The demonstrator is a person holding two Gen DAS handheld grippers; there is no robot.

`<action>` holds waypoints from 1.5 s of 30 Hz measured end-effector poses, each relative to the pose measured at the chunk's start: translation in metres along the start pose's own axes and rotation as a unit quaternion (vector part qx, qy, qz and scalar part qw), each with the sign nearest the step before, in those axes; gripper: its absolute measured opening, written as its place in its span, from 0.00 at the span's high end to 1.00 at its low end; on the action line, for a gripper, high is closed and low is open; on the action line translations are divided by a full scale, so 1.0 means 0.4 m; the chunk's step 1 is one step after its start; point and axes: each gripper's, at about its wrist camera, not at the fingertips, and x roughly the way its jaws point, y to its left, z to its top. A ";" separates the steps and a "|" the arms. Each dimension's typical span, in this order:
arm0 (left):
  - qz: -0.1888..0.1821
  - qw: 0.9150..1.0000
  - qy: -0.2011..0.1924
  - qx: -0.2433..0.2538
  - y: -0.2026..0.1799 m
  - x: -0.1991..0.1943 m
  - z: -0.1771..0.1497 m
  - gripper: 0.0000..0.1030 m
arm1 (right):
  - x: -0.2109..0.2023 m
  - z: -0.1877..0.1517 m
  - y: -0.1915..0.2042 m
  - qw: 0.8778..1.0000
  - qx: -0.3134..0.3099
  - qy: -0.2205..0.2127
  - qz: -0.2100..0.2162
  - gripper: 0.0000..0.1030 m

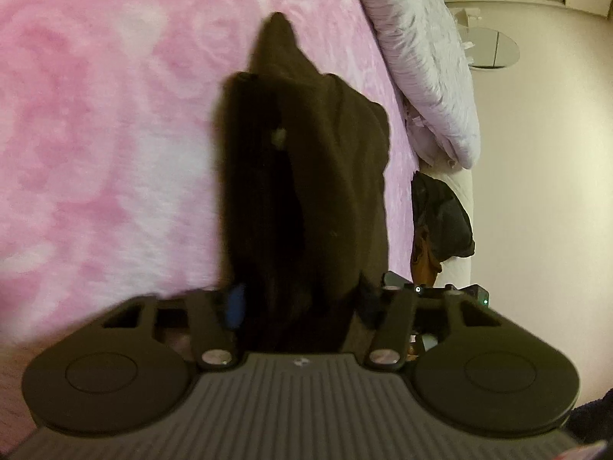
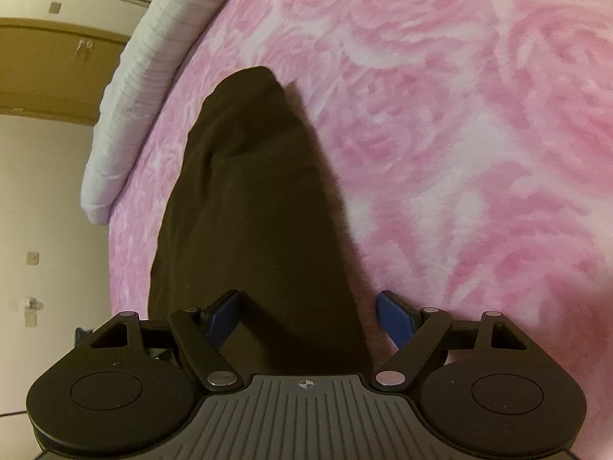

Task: Fold clothes
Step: 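Grasp the folded shirt bundle with both tools and lift it, then carry the held shirt with both tools toward the clothes stack on the floor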

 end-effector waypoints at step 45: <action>0.069 0.969 -0.233 0.042 -0.359 -1.129 -0.207 0.81 | 0.074 -0.233 0.954 0.972 -0.137 0.066 0.179 0.75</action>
